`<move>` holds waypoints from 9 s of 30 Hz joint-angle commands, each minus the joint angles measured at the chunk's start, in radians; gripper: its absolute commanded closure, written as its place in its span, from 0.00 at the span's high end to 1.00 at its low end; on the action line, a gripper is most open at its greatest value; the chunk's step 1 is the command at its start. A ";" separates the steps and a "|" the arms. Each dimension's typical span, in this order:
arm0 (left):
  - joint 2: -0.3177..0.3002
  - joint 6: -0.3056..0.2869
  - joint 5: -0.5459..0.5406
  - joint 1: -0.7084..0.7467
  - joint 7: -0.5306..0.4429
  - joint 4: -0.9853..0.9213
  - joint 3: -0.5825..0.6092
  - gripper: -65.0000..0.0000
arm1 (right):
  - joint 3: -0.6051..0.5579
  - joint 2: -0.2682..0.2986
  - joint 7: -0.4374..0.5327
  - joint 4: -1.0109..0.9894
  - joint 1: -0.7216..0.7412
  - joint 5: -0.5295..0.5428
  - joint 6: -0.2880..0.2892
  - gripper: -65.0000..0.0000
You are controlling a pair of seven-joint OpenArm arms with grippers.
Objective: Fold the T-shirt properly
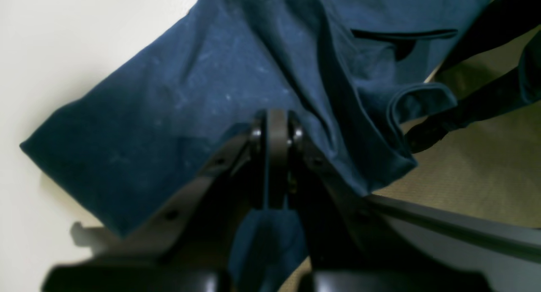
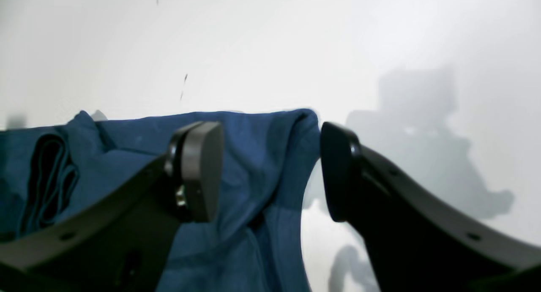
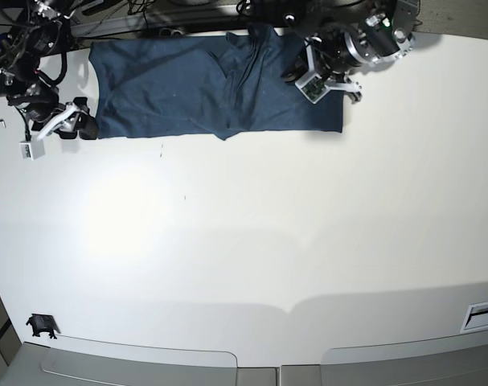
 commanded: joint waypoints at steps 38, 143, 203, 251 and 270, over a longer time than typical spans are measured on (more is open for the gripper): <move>-0.006 -0.003 -0.017 -0.008 -0.075 0.017 0.000 0.00 | -0.118 0.120 -0.094 -0.446 0.020 0.340 0.025 0.53; -0.116 0.179 -0.017 0.114 -0.064 -0.341 -0.328 0.00 | -0.985 -0.531 -0.094 0.153 0.212 0.047 0.043 0.29; -0.117 0.179 -0.017 0.114 -0.072 -0.341 -0.328 0.00 | -1.134 -0.525 0.023 0.213 0.091 -0.264 -0.027 0.00; -0.117 0.194 -0.037 0.076 -0.075 -0.326 -0.526 0.00 | -1.227 -0.492 0.064 0.229 0.064 -0.385 0.000 0.00; -0.116 -0.137 -0.961 0.079 0.279 -0.254 -0.692 0.00 | -0.880 -0.492 0.159 0.135 0.215 -0.420 -0.042 0.00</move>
